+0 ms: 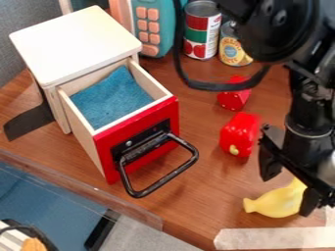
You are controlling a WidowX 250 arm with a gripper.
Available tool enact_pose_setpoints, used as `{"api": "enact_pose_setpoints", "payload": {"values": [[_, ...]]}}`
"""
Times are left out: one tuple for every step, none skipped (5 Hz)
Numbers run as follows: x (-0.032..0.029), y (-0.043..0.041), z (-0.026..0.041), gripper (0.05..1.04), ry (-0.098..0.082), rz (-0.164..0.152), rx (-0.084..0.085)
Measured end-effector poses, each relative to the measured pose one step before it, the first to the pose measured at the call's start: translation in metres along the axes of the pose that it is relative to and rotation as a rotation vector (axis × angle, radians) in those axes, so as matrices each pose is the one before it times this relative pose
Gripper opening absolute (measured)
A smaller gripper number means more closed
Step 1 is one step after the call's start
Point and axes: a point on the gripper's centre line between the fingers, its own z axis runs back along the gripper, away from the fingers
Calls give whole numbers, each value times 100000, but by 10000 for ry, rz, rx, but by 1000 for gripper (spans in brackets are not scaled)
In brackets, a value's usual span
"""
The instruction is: Put yellow banana inside the drawer
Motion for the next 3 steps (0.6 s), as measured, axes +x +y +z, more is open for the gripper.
{"api": "enact_pose_setpoints", "payload": {"values": [[-347,434,-1326,1000,337,179,-80],[-568,394,-1419,945,457,438,-230],[87,604,43,652,-28,482,-82]]}}
